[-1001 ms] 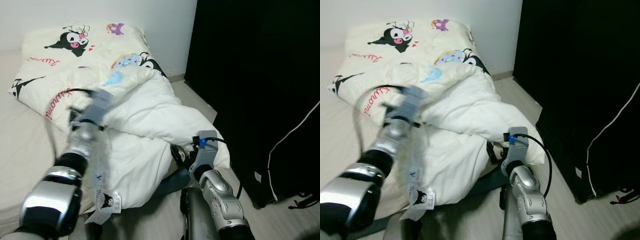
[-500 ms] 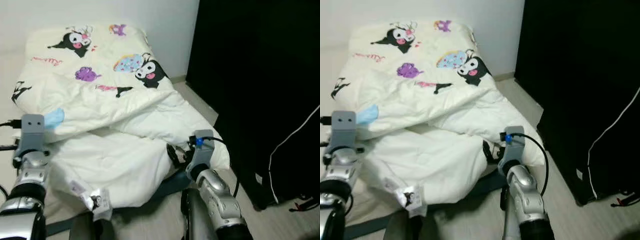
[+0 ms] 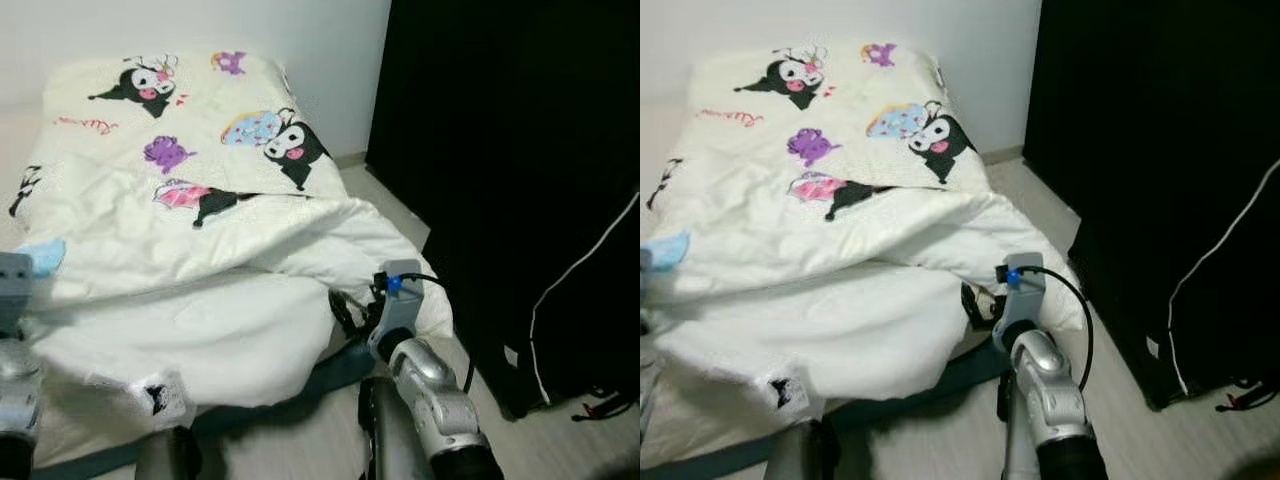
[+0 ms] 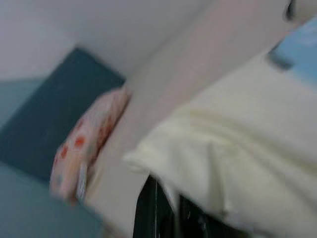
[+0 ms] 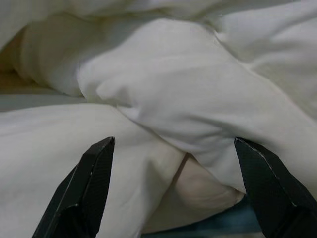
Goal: Clean up the room
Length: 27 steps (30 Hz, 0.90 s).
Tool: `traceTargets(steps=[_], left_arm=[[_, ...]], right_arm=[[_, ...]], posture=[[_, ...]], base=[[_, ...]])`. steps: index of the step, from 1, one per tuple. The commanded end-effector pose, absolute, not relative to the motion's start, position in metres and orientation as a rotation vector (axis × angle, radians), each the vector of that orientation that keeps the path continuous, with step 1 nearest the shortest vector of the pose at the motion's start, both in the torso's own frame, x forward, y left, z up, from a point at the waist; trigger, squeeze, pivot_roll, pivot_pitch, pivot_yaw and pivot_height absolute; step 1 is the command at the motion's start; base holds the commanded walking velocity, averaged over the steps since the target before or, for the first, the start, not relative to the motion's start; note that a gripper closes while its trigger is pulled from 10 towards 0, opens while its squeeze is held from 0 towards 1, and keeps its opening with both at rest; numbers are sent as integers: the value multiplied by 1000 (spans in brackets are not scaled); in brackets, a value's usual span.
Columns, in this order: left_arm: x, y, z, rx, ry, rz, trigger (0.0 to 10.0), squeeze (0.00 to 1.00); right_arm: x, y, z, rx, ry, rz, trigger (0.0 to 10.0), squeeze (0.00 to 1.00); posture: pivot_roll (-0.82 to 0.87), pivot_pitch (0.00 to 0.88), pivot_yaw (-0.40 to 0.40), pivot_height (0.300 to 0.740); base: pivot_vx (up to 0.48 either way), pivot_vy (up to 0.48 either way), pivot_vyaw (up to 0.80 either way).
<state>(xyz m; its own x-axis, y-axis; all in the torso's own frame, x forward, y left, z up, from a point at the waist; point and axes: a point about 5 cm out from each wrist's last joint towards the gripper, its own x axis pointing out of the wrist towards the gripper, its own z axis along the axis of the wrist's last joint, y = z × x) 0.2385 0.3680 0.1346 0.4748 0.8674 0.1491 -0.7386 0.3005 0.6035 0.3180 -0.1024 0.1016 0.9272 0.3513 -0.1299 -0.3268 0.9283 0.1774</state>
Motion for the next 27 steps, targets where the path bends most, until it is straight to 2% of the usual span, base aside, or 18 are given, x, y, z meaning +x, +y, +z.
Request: traceTargets(steps=[1, 3, 7, 11, 17, 18, 19, 20, 21, 22, 23, 24, 25, 26, 27], left_arm=[[218, 373, 120, 629, 324, 1114, 2314, 0], [201, 372, 105, 567, 401, 1124, 2431, 0], [181, 372, 93, 550, 464, 1137, 2471, 0], [148, 371, 75, 412, 606, 1186, 2627, 0], [137, 371, 73, 369, 638, 1210, 2745, 0], [140, 369, 72, 355, 640, 1204, 3804, 0], [140, 369, 72, 355, 640, 1204, 3804, 0], [143, 367, 71, 339, 637, 1194, 4627, 0], [146, 365, 71, 329, 629, 1178, 7373, 0], [150, 362, 72, 327, 620, 1158, 8745, 0], [153, 359, 74, 335, 606, 1143, 10000, 0], [153, 359, 74, 335, 606, 1143, 10000, 0], [156, 356, 78, 323, 580, 1142, 10000, 361], [159, 353, 82, 332, 557, 1130, 10000, 1000], [162, 351, 86, 349, 537, 1108, 10000, 1000]], right_arm=[[316, -97, 96, 162, 189, 373, 10000, 0], [316, -96, 96, 162, 192, 378, 10000, 0], [315, -95, 94, 162, 198, 383, 10000, 0], [315, -92, 91, 163, 210, 395, 10000, 0], [315, -89, 90, 159, 218, 412, 10000, 0], [314, -89, 90, 155, 224, 421, 10000, 0], [314, -89, 90, 155, 224, 421, 10000, 0], [313, -88, 89, 151, 232, 436, 10000, 0], [312, -87, 88, 147, 240, 453, 10000, 0], [311, -85, 87, 143, 248, 474, 10000, 0], [309, -83, 85, 135, 258, 503, 10000, 0], [309, -83, 85, 135, 258, 503, 10000, 0], [307, -81, 84, 123, 266, 533, 10000, 0], [305, -78, 83, 109, 275, 558, 10000, 0], [304, -77, 82, 98, 282, 577, 10000, 0]], posture=[[9, 183, 2, 431], [14, 185, 2, 431], [22, 190, 3, 431], [39, 194, -1, 431], [34, 189, -3, 431], [32, 187, -1, 431], [32, 187, -1, 431], [31, 186, -1, 431], [29, 185, -2, 431], [28, 185, -2, 431], [23, 180, 0, 431], [23, 180, 0, 431], [22, 179, 0, 431], [21, 178, -1, 431], [20, 175, -3, 431]], base=[[0, 0, 0], [0, 0, 0], [0, 0, 0], [0, 0, 0], [0, 0, 0], [0, 0, 0], [0, 0, 0], [0, 0, 0], [0, 0, 0], [0, 0, 0], [0, 0, 0], [0, 0, 0], [0, 0, 0], [0, 0, 0], [0, 0, 0]])
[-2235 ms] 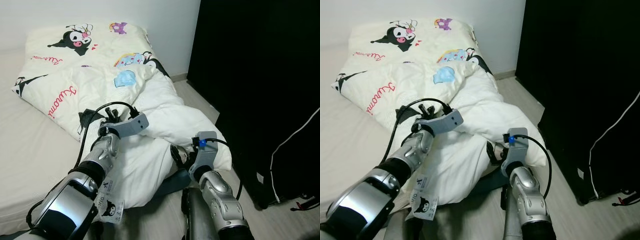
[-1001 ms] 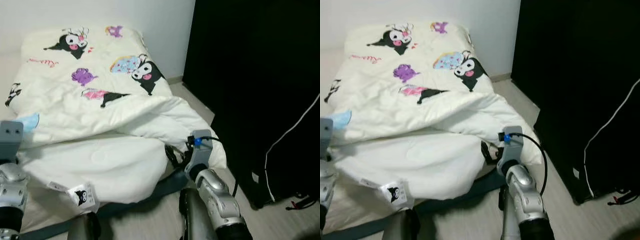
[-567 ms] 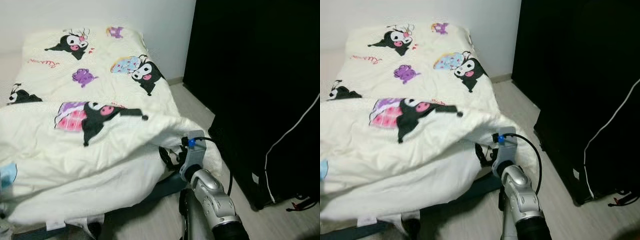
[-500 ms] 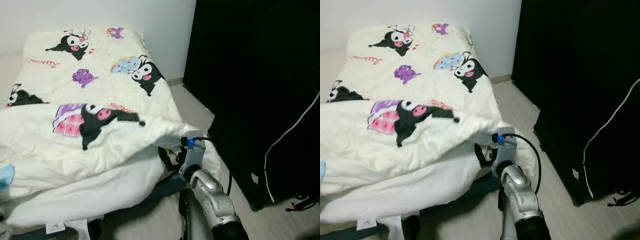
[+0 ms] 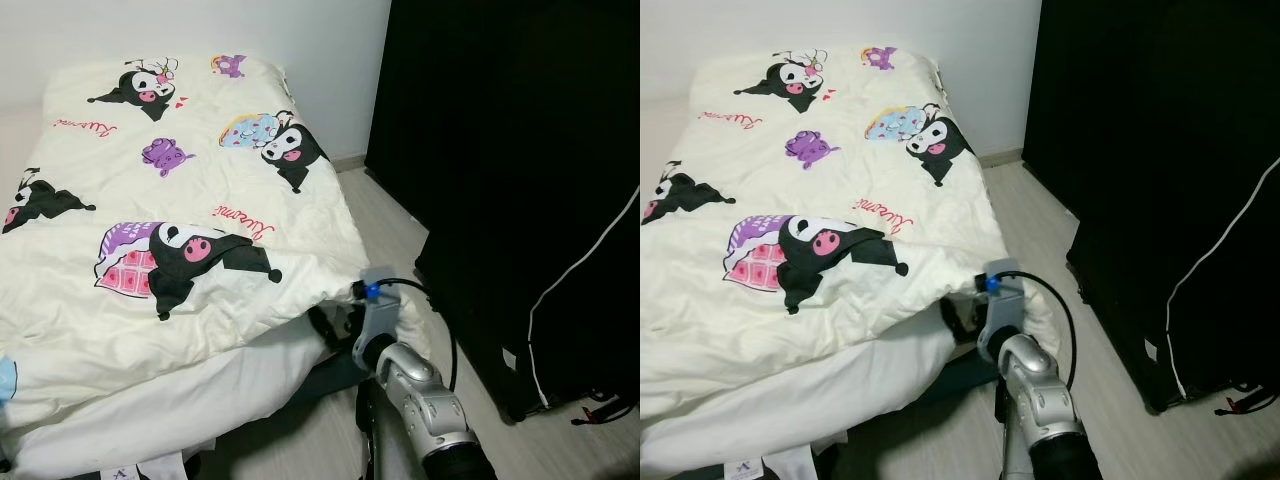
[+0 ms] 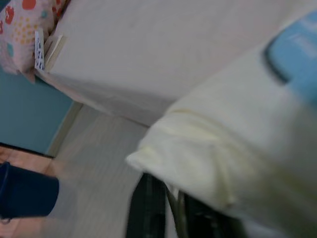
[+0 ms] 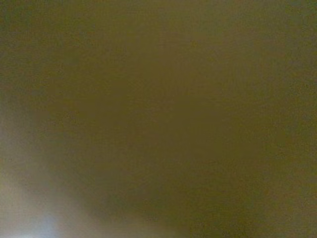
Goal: Clean up the room
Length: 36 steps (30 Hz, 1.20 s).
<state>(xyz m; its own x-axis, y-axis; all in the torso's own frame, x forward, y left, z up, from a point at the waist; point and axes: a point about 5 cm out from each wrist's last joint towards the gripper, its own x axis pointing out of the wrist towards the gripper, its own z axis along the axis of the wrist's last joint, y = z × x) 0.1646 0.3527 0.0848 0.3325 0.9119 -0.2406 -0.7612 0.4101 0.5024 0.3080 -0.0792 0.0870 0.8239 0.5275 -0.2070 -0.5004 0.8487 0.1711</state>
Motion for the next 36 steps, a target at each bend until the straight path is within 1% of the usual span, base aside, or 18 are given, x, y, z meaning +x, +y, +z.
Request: traceTargets(steps=[1, 3, 5, 9, 17, 18, 20, 21, 24, 25, 26, 28, 31, 32, 33, 34, 35, 36], left_arm=[[162, 351, 86, 349, 537, 1108, 10000, 1000], [164, 349, 89, 362, 526, 1092, 10000, 1000], [171, 347, 96, 464, 493, 1038, 10000, 1000], [175, 361, 131, 780, 402, 1023, 10000, 1000], [170, 378, 148, 844, 396, 1049, 10000, 1000], [176, 376, 153, 890, 391, 989, 10000, 1000], [192, 358, 160, 926, 347, 849, 10000, 1000], [192, 358, 160, 926, 347, 849, 10000, 1000], [221, 311, 165, 968, 231, 506, 10000, 1000], [221, 311, 165, 968, 231, 506, 10000, 1000], [235, 282, 174, 910, 133, 288, 10000, 1000], [241, 259, 187, 872, 46, 62, 10000, 1000], [241, 253, 190, 859, 28, -6, 10000, 1000], [239, 248, 190, 892, 55, -123, 10000, 933], [239, 248, 190, 892, 55, -123, 10000, 933], [234, 245, 184, 926, 132, -253, 10000, 475], [229, 244, 177, 963, 214, -361, 10000, 475], [229, 244, 177, 963, 214, -361, 10000, 475]], right_arm=[[304, -77, 82, 98, 282, 577, 10000, 0], [303, -76, 81, 92, 286, 587, 10000, 0], [302, -75, 80, 82, 293, 601, 10000, 0], [300, -72, 78, 55, 314, 647, 10000, 0], [297, -72, 75, 25, 338, 681, 10000, 0], [295, -71, 74, 23, 352, 703, 10000, 0], [291, -67, 72, 4, 368, 755, 10000, 0], [291, -67, 72, 4, 368, 755, 10000, 0], [286, -63, 71, -8, 385, 819, 10000, 0], [286, -63, 71, -8, 385, 819, 10000, 0], [282, -62, 70, -16, 396, 857, 10000, 0], [280, -62, 69, -21, 406, 876, 10000, 0], [279, -63, 68, -23, 409, 880, 10000, 0], [279, -63, 68, -26, 414, 891, 10000, 0], [279, -63, 68, -26, 414, 891, 10000, 0], [278, -63, 68, -27, 417, 899, 10000, 0], [278, -63, 68, -27, 419, 904, 10000, 0], [278, -63, 68, -27, 419, 904, 10000, 0]], posture=[[20, 175, -3, 431], [20, 175, -3, 431], [22, 173, -4, 431], [20, 171, -5, 431], [27, 173, -11, 431], [30, 174, -16, 431], [30, 174, -17, 431], [30, 174, -17, 431], [26, 173, -21, 431], [26, 173, -21, 431], [25, 173, -25, 431], [21, 170, -25, 431], [20, 170, -25, 431], [20, 169, -24, 431], [20, 169, -24, 431], [18, 167, -23, 431], [18, 167, -23, 431], [18, 167, -23, 431]], base=[[0, 0, 0], [0, 0, 0], [0, 0, 0], [0, 0, 0], [0, 0, 0], [0, 0, 0], [0, 0, 0], [0, 0, 0], [0, 0, 0], [0, 0, 0], [0, 0, 0], [0, 0, 0], [0, 0, 0], [0, 0, 0], [0, 0, 0], [0, 0, 0], [0, 0, 0], [0, 0, 0]])
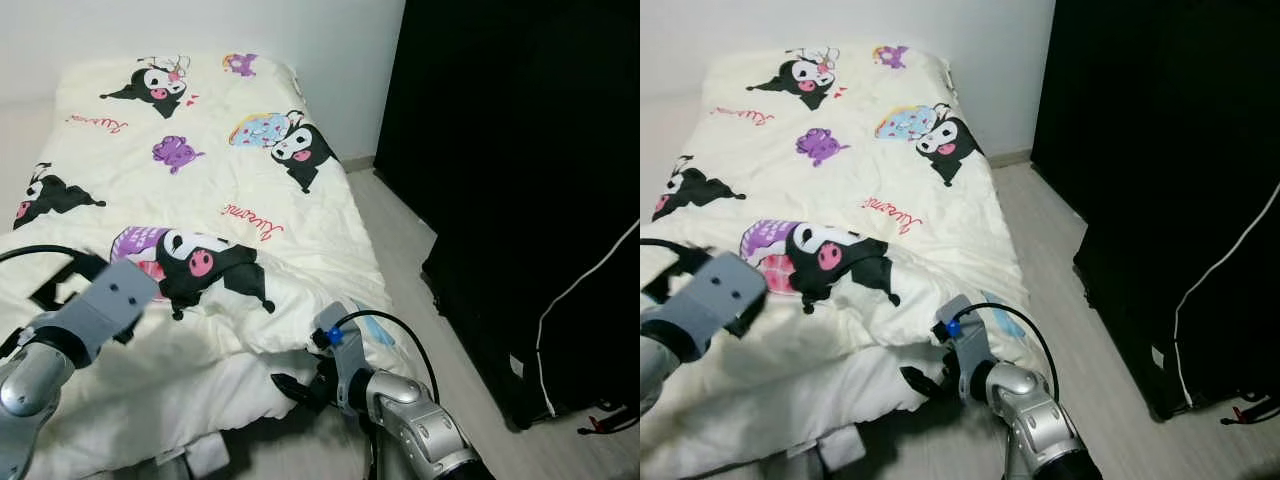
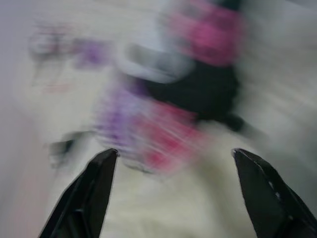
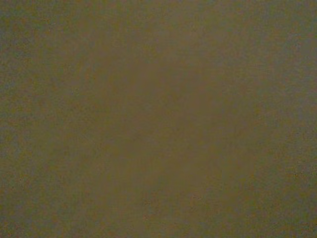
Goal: Clean up the room
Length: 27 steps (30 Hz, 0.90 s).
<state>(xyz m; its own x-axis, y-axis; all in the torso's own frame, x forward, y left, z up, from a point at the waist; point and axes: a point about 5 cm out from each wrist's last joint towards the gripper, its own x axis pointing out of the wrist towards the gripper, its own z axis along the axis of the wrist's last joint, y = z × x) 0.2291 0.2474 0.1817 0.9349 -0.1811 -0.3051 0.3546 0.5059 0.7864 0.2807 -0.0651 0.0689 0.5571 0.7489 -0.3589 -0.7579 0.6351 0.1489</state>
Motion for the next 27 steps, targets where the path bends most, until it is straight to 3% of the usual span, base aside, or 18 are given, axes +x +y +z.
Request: traceTargets(steps=[1, 2, 7, 9, 14, 16, 20, 27], left_arm=[[215, 245, 163, 1005, 366, -515, 10000, 0], [205, 245, 155, 1021, 460, -622, 10000, 0], [204, 244, 148, 1029, 515, -694, 10000, 0], [229, 250, 142, 1115, 443, -571, 10000, 0], [246, 251, 141, 1142, 368, -469, 10000, 0], [259, 238, 141, 1160, 247, -417, 10000, 0], [260, 217, 129, 1151, 231, -485, 10000, 0], [248, 211, 97, 1175, 346, -628, 10000, 0]], right_arm=[[277, -63, 69, -23, 422, 911, 10000, 0], [277, -63, 69, -26, 422, 922, 10000, 0], [275, -63, 70, -19, 424, 935, 10000, 0], [274, -62, 74, 18, 416, 946, 10000, 0], [274, -62, 75, 18, 414, 948, 10000, 0], [274, -62, 75, 12, 414, 943, 10000, 0], [274, -63, 75, 9, 415, 940, 10000, 0], [274, -67, 76, 8, 419, 927, 10000, 0]], posture=[[14, 166, -21, 431], [11, 163, -19, 431], [7, 163, -18, 431], [2, 161, -17, 431], [-3, 160, -16, 431], [-10, 159, -18, 431], [-16, 159, -17, 431], [-21, 161, -14, 431]], base=[[0, 0, 0], [0, 0, 0], [0, 0, 0], [0, 0, 0], [0, 0, 0], [0, 0, 0], [0, 0, 0], [0, 0, 0]])
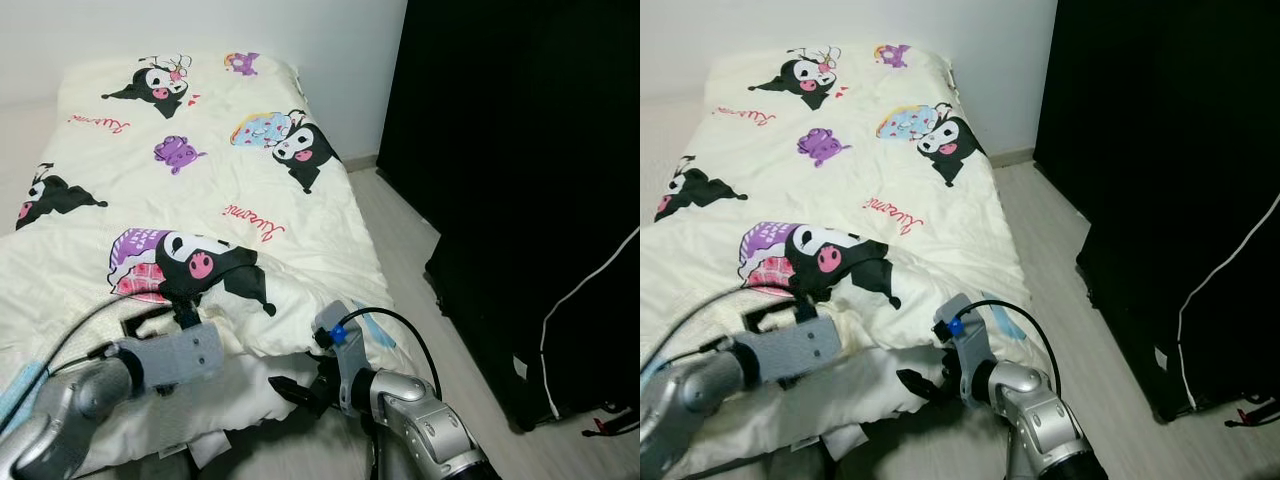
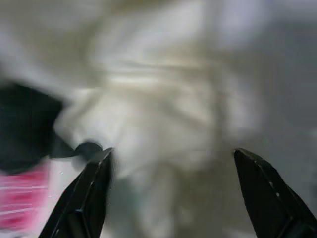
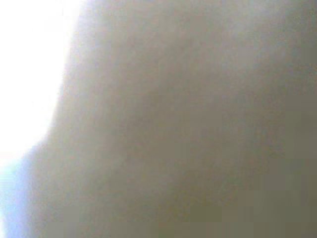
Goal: Clean up the room
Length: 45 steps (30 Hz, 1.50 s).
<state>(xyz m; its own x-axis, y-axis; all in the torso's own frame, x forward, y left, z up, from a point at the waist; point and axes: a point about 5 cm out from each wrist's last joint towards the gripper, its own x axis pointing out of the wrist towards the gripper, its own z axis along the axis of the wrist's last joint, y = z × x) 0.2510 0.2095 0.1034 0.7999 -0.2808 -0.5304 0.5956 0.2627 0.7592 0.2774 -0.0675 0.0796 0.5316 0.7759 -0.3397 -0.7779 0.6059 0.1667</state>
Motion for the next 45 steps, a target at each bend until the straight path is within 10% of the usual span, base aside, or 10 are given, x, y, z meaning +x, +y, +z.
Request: traceTargets(steps=[1, 5, 6, 8, 23, 35, 45], left_arm=[[249, 213, 97, 1186, 345, -616, 10000, 0], [271, 236, 119, 1294, 247, -369, 10000, 0], [274, 239, 125, 1302, 227, -323, 1608, 0], [277, 243, 131, 1307, 213, -272, 0, 0], [269, 250, 105, 1375, 319, -365, 0, 0], [241, 321, 124, 1404, 688, -249, 0, 0], [190, 301, 104, 1165, 961, -601, 902, 0]], right_arm=[[274, -68, 76, 8, 419, 925, 10000, 0], [275, -66, 76, 6, 417, 917, 10000, 0], [275, -65, 76, 6, 417, 917, 10000, 0], [275, -65, 76, 9, 415, 917, 10000, 0], [274, -68, 76, -1, 418, 900, 10000, 0], [269, -65, 78, 9, 423, 965, 10000, 0], [259, -67, 74, -15, 462, 1029, 10000, 0]], posture=[[-20, 162, -13, 431], [-20, 163, -10, 431], [-18, 163, -9, 431], [-18, 162, -9, 431], [-29, 154, -7, 431], [-17, 162, -13, 431], [-11, 168, -9, 431]], base=[[0, 0, 0], [0, 0, 0], [0, 0, 0], [0, 0, 0], [0, 0, 0], [0, 0, 0], [0, 0, 0]])
